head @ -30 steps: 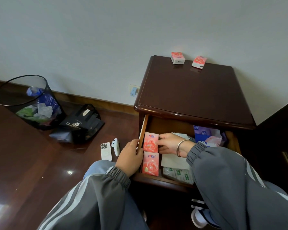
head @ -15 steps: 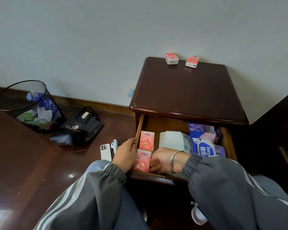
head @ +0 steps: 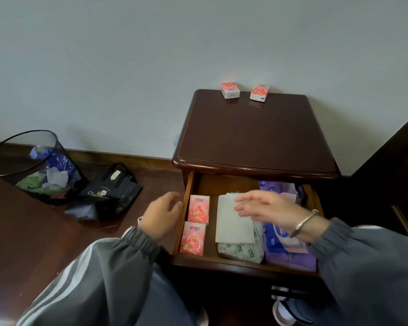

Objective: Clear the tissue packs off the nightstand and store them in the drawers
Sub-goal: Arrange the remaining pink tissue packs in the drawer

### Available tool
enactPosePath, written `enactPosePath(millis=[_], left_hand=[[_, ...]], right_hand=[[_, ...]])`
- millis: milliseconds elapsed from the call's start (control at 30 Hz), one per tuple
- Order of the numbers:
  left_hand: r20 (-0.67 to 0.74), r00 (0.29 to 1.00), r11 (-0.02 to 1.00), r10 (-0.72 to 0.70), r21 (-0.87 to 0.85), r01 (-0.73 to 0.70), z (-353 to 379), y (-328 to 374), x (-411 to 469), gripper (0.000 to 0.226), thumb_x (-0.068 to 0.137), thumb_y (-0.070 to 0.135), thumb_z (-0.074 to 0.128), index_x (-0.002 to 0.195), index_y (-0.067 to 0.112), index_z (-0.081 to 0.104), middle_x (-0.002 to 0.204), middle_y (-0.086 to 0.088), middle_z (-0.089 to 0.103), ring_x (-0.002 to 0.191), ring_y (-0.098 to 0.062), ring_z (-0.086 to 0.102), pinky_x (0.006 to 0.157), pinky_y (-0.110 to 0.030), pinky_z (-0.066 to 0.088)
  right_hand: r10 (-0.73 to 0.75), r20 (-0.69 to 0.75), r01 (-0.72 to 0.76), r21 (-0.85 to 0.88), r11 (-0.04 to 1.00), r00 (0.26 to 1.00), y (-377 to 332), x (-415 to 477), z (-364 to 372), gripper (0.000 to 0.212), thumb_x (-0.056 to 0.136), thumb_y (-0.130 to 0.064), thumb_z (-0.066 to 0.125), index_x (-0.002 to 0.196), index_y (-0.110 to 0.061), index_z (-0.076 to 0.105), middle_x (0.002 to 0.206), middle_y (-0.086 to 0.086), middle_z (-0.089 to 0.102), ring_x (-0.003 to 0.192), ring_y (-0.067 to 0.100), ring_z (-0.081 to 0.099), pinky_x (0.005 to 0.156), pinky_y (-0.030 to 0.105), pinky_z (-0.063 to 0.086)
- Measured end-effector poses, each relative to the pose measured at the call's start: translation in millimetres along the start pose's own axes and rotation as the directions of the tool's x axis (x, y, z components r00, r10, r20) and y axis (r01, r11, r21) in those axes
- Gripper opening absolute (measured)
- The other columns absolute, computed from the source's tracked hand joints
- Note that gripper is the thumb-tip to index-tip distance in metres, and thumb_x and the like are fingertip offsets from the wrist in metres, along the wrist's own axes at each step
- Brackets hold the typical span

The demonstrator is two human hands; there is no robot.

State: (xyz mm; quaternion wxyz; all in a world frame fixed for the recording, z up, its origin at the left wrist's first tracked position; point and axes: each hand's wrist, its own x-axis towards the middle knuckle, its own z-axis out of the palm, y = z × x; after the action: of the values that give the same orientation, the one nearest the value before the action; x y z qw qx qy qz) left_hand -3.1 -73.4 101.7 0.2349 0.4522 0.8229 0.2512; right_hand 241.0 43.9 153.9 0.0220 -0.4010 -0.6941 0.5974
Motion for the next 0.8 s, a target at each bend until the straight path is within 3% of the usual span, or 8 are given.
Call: enactPosePath(millis=[133,200,300,533,600,700,800], left_hand=[[-0.206,0.956,0.978,0.208,0.065,-0.198,-39.7,27.4,36.6,0.027,0.097,0.023,0.051,0.122,0.016,0.060,0.107,0.003,0.066,0.088,-0.008,0.057,0.077,-0.022,0.042],[-0.255,0.925,0.959,0.282,0.059,-0.276,-52.6,45.2,66.0,0.025,0.096,0.022,0.052,0.119,0.015,0.061,0.104,0.005,0.063,0.092,-0.009,0.058,0.078,-0.022,0.040],[-0.266,0.888,0.927,0.375,0.113,-0.358,-55.8,71.0,118.2,0.028,0.097,0.024,0.049,0.122,0.015,0.058,0.115,0.002,0.059,0.101,-0.010,0.056,0.084,-0.021,0.039],[-0.135,0.819,0.786,0.558,0.401,-0.470,-22.1,124.0,245.9,0.041,0.095,0.022,0.049,0.135,0.012,0.050,0.140,-0.006,0.046,0.126,-0.027,0.044,0.104,-0.039,0.035],[-0.104,0.825,0.766,0.556,0.449,-0.460,-14.6,137.2,279.7,0.046,0.095,0.026,0.048,0.140,0.016,0.045,0.148,-0.004,0.039,0.133,-0.027,0.038,0.106,-0.041,0.032],[-0.106,0.850,0.782,0.516,0.464,-0.417,-5.6,153.7,323.6,0.054,0.095,0.031,0.046,0.146,0.020,0.034,0.156,-0.003,0.027,0.138,-0.029,0.030,0.108,-0.045,0.029],[-0.114,0.872,0.812,0.477,0.436,-0.387,8.1,167.7,355.7,0.059,0.096,0.036,0.043,0.151,0.023,0.026,0.161,-0.003,0.015,0.143,-0.030,0.021,0.112,-0.049,0.024]], right_hand=[[-0.218,-0.313,0.152,-0.225,0.963,0.924,-10.3,8.7,-72.6,0.019,0.088,-0.013,0.059,0.096,-0.029,0.066,0.097,-0.006,0.072,0.093,0.006,0.067,0.089,0.024,0.050],[-0.275,-0.414,0.125,-0.353,0.927,0.868,-15.5,28.9,-106.6,0.019,0.087,-0.011,0.059,0.095,-0.027,0.065,0.098,-0.004,0.071,0.092,0.009,0.065,0.085,0.020,0.047],[-0.308,-0.498,0.033,-0.486,0.873,0.810,-23.7,72.9,-148.7,0.019,0.086,-0.014,0.060,0.103,-0.021,0.064,0.106,0.002,0.069,0.095,0.016,0.063,0.087,0.025,0.044],[-0.334,-0.449,-0.134,-0.738,0.661,0.828,-52.5,201.0,-218.7,0.049,0.086,-0.029,0.058,0.131,-0.015,0.045,0.131,0.014,0.049,0.118,0.033,0.050,0.099,0.038,0.041],[-0.308,-0.464,-0.172,-0.740,0.650,0.831,-57.7,233.9,-233.6,0.059,0.084,-0.029,0.059,0.137,-0.016,0.037,0.137,0.015,0.043,0.124,0.036,0.044,0.102,0.043,0.040],[-0.378,-0.502,-0.189,-0.760,0.621,0.778,-61.0,271.6,-249.6,0.069,0.081,-0.029,0.059,0.142,-0.022,0.028,0.145,0.011,0.033,0.132,0.034,0.033,0.104,0.046,0.037],[-0.382,-0.437,-0.197,-0.827,0.527,0.814,-59.7,294.9,-252.7,0.075,0.082,-0.033,0.054,0.146,-0.028,0.016,0.156,0.002,0.016,0.139,0.029,0.023,0.109,0.048,0.029]])
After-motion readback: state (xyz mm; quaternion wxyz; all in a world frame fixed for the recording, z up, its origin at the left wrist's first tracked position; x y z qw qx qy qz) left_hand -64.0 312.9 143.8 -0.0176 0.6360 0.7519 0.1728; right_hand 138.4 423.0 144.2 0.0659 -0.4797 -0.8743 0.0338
